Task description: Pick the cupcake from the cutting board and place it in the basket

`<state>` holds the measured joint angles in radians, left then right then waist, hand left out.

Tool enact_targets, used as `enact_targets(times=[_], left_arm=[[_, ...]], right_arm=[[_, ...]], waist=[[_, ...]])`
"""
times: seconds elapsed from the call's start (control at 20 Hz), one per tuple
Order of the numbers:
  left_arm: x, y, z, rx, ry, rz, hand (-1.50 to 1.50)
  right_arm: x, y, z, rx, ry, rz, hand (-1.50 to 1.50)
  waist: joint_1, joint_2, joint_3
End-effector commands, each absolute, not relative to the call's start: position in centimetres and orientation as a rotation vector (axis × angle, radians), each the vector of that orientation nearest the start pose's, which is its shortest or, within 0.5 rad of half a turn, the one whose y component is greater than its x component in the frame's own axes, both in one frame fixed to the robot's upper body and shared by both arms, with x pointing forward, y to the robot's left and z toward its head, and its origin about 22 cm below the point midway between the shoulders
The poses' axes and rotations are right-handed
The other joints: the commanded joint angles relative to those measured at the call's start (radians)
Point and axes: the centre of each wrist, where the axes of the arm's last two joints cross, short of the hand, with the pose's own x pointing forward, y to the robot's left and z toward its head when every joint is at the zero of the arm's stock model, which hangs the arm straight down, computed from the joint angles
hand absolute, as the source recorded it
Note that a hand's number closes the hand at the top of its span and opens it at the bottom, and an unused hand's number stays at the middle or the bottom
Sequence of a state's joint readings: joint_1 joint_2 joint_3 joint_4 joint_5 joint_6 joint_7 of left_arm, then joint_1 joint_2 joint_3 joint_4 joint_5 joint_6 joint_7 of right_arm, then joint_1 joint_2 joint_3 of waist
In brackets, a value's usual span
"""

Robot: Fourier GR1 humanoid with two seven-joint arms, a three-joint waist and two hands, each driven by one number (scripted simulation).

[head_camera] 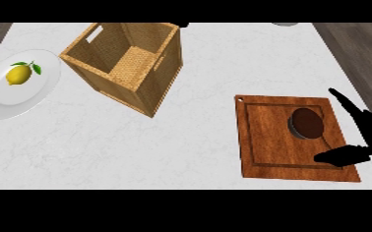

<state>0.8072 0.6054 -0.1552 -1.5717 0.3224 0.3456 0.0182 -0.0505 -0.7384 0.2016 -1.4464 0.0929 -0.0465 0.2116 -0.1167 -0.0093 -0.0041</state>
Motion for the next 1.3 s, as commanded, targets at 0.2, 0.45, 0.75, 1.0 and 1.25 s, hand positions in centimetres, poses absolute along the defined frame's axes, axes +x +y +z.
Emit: enact_targets(times=[0.2,0.45,0.75,1.0,1.25], left_arm=[[11.7,34.4,0.4,0.412,-1.342,0.046,0.0],[11.9,34.6,0.2,0.416,-1.348,0.04,0.0],[12.2,34.4,0.2,0.399,-1.362,0.04,0.0],[12.6,35.0,0.6,0.419,-1.378,0.032,0.0],[12.5,34.1,-0.1,0.377,-1.369,0.037,0.0]], right_arm=[[25.2,-35.4,3.5,-0.636,-1.139,0.667,-1.5],[25.0,-35.1,2.3,-0.646,-1.101,0.685,-1.5],[25.0,-34.7,1.3,-0.619,-1.075,0.719,-1.5],[24.4,-33.7,0.2,-0.577,-1.05,0.873,1.5],[24.7,-32.7,-0.5,-0.528,-1.095,0.826,1.5]], waist=[[-0.017,-0.002,0.002],[-0.013,0.002,0.003],[-0.008,0.005,0.004],[0.0,0.004,0.004],[-0.009,0.002,0.005]])
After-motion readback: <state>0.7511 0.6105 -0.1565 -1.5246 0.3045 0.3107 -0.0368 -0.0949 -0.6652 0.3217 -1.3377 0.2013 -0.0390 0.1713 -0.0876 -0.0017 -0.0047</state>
